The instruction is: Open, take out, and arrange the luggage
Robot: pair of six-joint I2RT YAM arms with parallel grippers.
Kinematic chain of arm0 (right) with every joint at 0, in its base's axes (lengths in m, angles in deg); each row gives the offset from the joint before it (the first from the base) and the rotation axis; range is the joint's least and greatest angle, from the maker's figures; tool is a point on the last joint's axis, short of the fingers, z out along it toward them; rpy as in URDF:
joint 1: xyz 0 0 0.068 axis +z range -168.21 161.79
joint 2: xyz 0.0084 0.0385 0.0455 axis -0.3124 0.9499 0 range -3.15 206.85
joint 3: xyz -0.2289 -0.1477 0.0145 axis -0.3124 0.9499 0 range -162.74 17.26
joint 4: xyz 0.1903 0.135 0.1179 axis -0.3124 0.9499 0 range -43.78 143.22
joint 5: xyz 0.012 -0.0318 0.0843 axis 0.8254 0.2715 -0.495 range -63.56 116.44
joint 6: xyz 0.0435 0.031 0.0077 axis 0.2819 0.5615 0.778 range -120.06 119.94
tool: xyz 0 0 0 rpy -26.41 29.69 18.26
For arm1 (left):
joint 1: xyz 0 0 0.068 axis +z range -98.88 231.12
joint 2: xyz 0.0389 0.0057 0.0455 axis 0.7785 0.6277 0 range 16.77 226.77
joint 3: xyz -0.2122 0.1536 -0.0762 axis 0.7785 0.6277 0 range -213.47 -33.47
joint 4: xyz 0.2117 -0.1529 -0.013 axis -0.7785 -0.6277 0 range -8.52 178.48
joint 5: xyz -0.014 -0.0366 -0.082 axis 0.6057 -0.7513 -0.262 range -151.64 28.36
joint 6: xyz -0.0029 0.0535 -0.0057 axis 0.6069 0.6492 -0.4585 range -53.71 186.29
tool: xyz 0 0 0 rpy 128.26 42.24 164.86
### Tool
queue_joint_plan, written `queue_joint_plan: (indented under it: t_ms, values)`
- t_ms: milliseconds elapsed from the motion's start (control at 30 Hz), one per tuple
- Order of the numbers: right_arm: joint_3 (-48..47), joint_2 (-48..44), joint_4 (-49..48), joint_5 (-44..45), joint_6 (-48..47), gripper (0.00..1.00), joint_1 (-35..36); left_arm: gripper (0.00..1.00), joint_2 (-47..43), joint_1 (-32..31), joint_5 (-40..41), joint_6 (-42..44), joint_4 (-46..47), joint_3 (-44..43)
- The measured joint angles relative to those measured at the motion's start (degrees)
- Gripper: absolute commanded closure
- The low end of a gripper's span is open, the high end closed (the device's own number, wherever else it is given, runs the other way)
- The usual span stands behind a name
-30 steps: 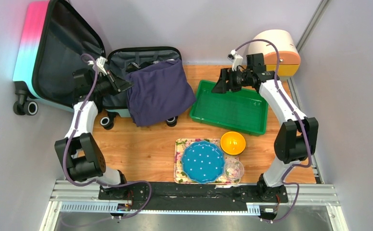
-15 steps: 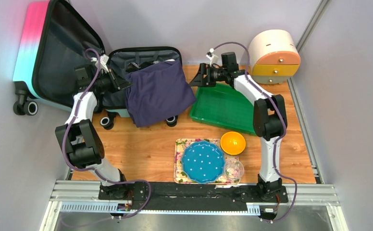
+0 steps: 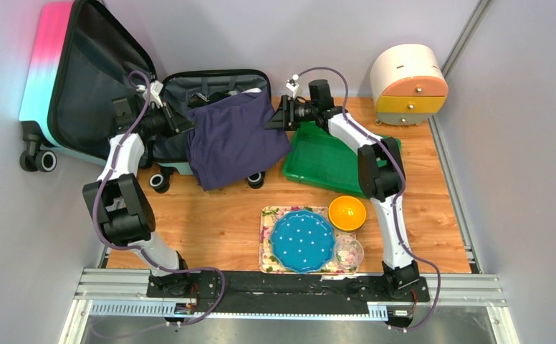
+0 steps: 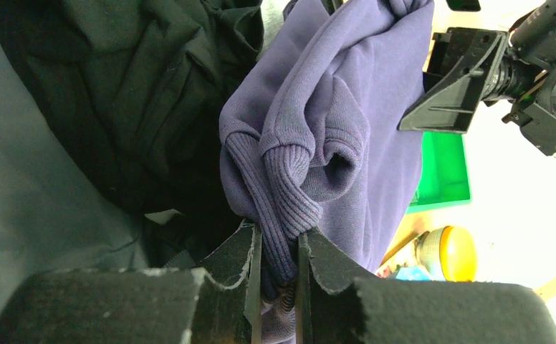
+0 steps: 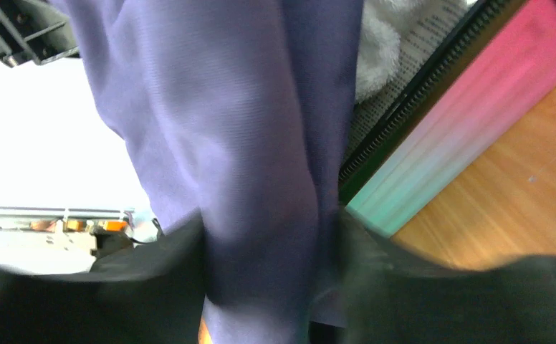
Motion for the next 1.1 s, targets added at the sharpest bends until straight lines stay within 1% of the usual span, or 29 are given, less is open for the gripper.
queue_joint_plan:
  t_ms: [67, 100, 167, 267, 400, 500, 600, 733, 800, 900, 1033, 1100]
  values:
    - [0.00, 0.02, -0.20, -0.92, 1.42, 0.75, -0.07, 1.00, 0.24, -0.04, 0.00, -0.04, 0.02, -0.11]
    - [0.00, -0.02, -0.50, -1.46, 2.01, 0.86, -0.22, 1.00, 0.37, -0.13, 0.04, -0.04, 0.07, -0.22]
    - [0.11, -0.35, -0.74, -1.81, 3.21, 1.00, -0.37, 1.00, 0.42, -0.61, 0.48, 0.04, 0.04, -0.66]
    - [1.07, -1.92, -0.31, -0.90, 3.06, 1.00, -0.70, 1.00, 0.39, -2.05, 1.31, 0.72, 0.07, -2.01]
    - [2.51, -6.47, 1.46, 1.22, 2.73, 1.00, -0.94, 1.00, -0.02, -5.05, 3.39, 1.95, 0.00, -4.92]
    - [4.22, -12.24, 3.56, 3.61, 1.62, 1.00, -1.77, 1.00, -0.31, -8.17, 4.98, 2.97, 0.04, -8.92]
    - [8.37, -20.26, 6.62, 6.27, -0.68, 1.00, -3.41, 1.00, -0.48, -11.61, 5.92, 3.85, 0.07, -13.09]
    - [16.92, -33.59, 9.70, 10.40, -4.11, 1.00, -6.84, 1.00, -0.44, -17.46, 6.99, 4.11, 0.09, -19.06]
    - [23.21, -41.38, 11.74, 12.85, -6.12, 1.00, -9.03, 1.00, 0.02, -20.94, 7.08, 4.09, 1.05, -21.44]
    - [29.62, -49.59, 14.95, 15.52, -8.57, 1.00, -12.48, 1.00, 1.42, -26.36, 7.28, 3.87, 4.00, -22.40]
    - [37.31, -56.61, 19.96, 19.50, -12.41, 1.00, -18.82, 1.00, 6.64, -33.14, 8.26, 3.32, 7.54, -22.40]
    - [40.44, -58.10, 21.40, 21.49, -14.29, 1.00, -20.92, 1.00, 10.08, -35.93, 9.09, 3.13, 8.66, -22.40]
